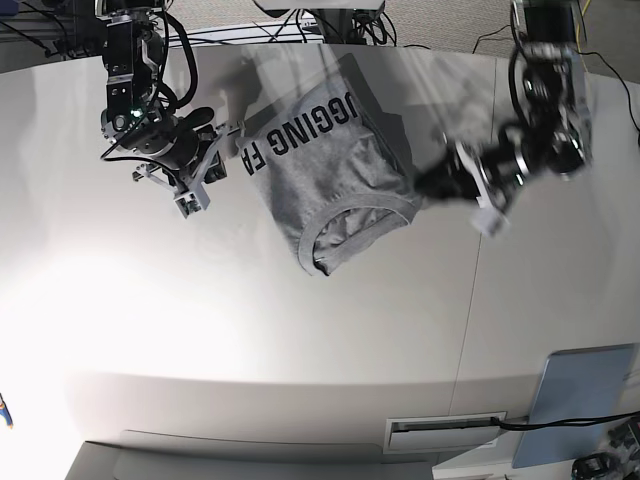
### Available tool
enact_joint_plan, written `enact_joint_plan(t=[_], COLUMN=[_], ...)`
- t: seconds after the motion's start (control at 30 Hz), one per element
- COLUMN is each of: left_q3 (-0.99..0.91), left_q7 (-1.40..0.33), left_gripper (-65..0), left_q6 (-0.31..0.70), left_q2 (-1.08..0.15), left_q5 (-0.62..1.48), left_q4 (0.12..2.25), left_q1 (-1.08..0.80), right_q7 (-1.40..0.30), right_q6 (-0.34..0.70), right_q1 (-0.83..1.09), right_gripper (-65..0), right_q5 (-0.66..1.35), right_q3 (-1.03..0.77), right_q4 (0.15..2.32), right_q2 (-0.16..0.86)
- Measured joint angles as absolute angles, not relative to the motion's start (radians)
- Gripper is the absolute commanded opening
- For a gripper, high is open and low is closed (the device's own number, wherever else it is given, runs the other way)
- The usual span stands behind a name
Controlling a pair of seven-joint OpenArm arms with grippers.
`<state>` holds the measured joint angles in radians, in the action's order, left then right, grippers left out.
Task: Fold the T-shirt properly
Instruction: 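Grasp the folded bundle edges with both grippers, then flip the bundle over with both grippers and release it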
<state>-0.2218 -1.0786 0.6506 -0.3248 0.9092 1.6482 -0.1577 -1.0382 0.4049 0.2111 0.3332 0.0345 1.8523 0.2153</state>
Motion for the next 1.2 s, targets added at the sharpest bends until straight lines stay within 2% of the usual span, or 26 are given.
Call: enact_joint_plan(t=[0.13,0.27,0.33,0.57,0.7,0.83,0.97,1.2], left_q3=[-0.204,-0.21,-0.219,-0.216,-0.198,-0.133,-0.105,-0.105], left_q7=[-1.067,-1.057,-1.054,-1.048,-1.044,-0.971,-0.862,-0.752], left_gripper=[-46.5,-46.5,-46.5,-46.5,-46.5,-46.5,-46.5,-46.5], left_q6=[0.668,0.666,0.641,0.648,0.65,0.645,0.536,0.517], left_q2=[-0.266,-0.268,-0.272,-0.231,-0.179,-0.173,-0.174,-0.223], left_q5=[0.92,0.925,0.934,0.918,0.839,0.657,0.441,0.393], left_q4=[1.658,1.673,1.706,1.84,1.822,1.761,1.678,1.625], left_q1=[-0.192,-0.194,-0.199,-0.209,-0.218,-0.216,-0.217,-0.21], right_q7=[-1.039,-1.039,-1.04,-1.04,-1.04,-1.04,-1.052,-1.068], right_q6=[0.41,0.405,0.408,0.408,0.408,0.408,0.408,0.408], right_q1=[0.211,0.211,0.211,0.211,0.211,0.211,0.211,0.229], right_gripper=[-57.4,-57.4,-57.4,-57.4,-57.4,-57.4,-57.4,-57.4], right_q5=[0.34,0.338,0.339,0.339,0.338,0.339,0.338,0.43], right_q3=[0.036,0.035,0.036,0.036,0.036,0.036,0.036,0.036], right_q4=[1.852,1.852,1.852,1.852,1.852,1.852,1.852,1.852], right_q2=[0.214,0.215,0.215,0.215,0.215,0.215,0.215,0.216])
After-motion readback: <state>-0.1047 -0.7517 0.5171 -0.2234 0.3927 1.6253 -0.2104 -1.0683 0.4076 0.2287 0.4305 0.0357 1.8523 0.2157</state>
